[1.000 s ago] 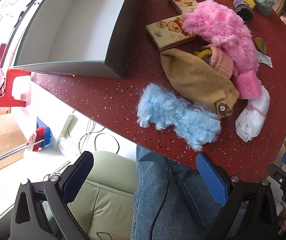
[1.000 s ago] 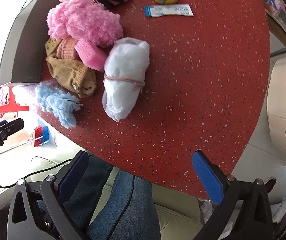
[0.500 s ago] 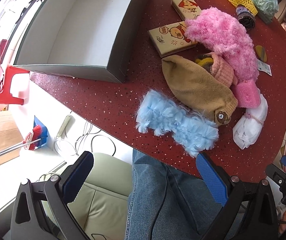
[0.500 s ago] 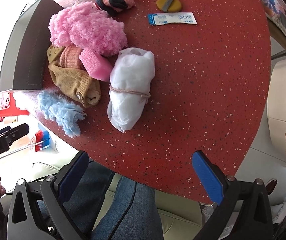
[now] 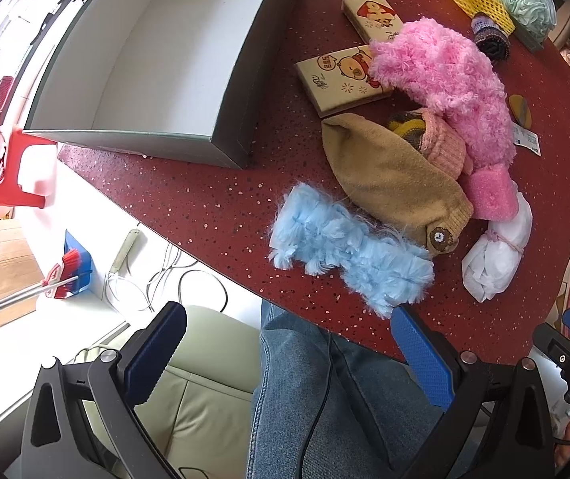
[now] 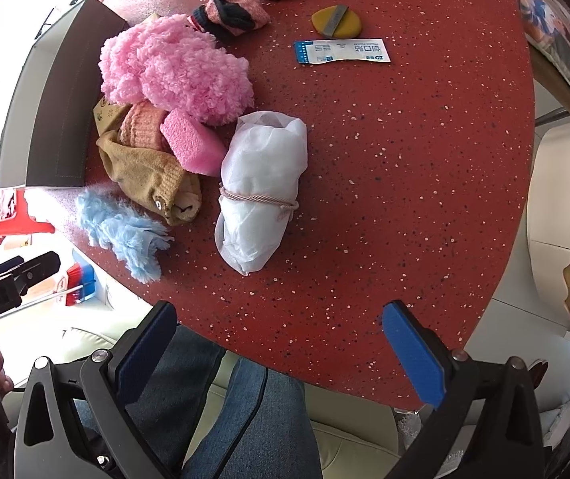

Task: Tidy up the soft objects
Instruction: 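Move both tools toward the pile of soft items on the table, then grasp the light blue fluffy scarf with left tool while right tool grasps white bundle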

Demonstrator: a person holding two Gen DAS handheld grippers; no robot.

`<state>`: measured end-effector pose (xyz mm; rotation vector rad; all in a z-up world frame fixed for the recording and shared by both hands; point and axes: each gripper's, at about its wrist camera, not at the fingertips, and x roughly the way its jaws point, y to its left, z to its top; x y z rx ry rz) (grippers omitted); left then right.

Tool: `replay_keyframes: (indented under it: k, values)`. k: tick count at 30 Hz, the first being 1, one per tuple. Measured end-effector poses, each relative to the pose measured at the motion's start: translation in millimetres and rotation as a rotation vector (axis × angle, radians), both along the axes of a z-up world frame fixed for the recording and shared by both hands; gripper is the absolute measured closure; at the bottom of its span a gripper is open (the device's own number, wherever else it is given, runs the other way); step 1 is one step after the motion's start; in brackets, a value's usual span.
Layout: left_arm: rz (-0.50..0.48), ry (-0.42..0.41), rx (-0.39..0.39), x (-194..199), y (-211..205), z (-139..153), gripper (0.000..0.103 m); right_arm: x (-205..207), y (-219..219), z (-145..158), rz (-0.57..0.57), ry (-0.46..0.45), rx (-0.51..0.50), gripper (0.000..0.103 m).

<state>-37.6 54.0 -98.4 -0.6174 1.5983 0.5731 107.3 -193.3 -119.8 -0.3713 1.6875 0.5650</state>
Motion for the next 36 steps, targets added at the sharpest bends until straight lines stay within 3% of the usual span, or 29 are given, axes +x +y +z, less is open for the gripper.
replay_keyframes:
  k: [24,33,36]
  values:
    - [0.059,0.009,0.001,8,4,-12,0.0,1,11,-13,0.008,0.012,-0.008,0.0]
    - [0.156,0.009,-0.02,6,11,-16,0.0,3,15,-13,-0.003,0.011,0.003,0.0]
    - [0.245,0.018,-0.022,4,11,-23,0.0,5,14,-12,-0.03,-0.006,0.016,0.0]
